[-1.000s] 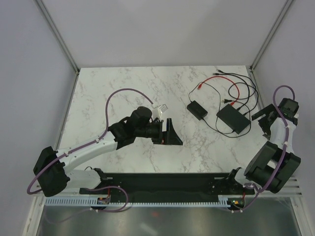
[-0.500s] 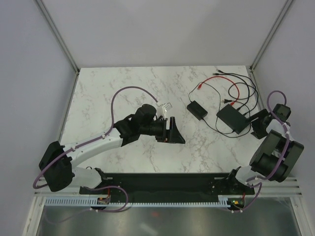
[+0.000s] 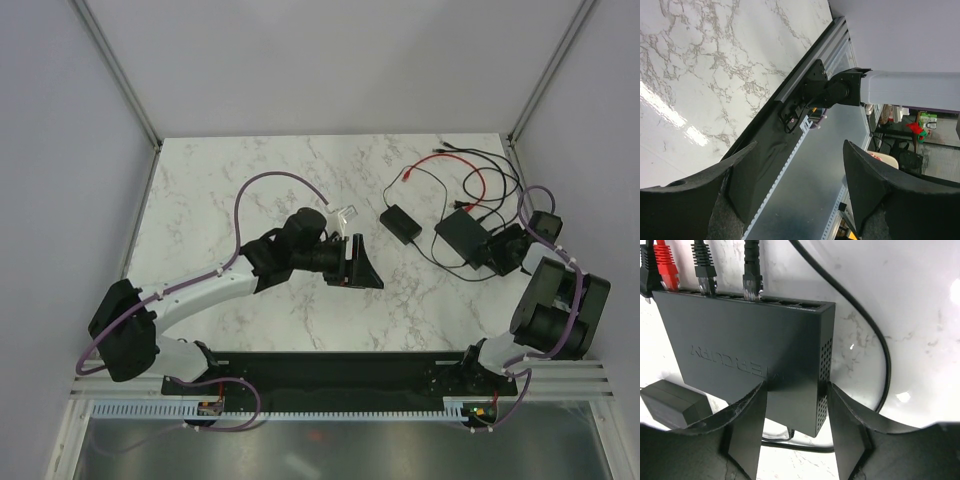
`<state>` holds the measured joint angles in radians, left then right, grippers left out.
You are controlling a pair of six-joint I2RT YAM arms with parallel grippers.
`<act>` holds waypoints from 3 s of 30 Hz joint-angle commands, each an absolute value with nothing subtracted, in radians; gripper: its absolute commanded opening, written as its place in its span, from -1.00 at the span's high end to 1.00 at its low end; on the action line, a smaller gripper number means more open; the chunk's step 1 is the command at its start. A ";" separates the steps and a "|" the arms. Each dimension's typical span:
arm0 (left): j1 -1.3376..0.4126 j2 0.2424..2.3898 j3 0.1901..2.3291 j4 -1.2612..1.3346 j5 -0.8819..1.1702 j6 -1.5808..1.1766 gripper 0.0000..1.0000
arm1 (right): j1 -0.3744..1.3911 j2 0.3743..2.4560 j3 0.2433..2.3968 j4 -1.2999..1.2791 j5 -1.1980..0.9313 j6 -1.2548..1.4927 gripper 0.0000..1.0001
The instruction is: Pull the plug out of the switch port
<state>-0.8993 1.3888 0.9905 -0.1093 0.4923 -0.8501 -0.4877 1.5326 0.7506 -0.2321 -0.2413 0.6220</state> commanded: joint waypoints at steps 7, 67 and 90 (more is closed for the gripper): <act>-0.939 1.355 0.974 -0.077 0.390 -0.945 -0.47 | -0.428 1.519 0.666 -0.123 -0.337 0.738 0.00; -1.081 2.439 2.057 -0.078 -0.041 -0.129 0.17 | -0.311 1.526 0.917 -0.245 -0.353 0.529 -0.19; -1.081 2.540 2.128 -0.161 -0.098 -0.118 0.15 | -0.311 1.554 0.874 -0.190 -0.376 0.552 -0.17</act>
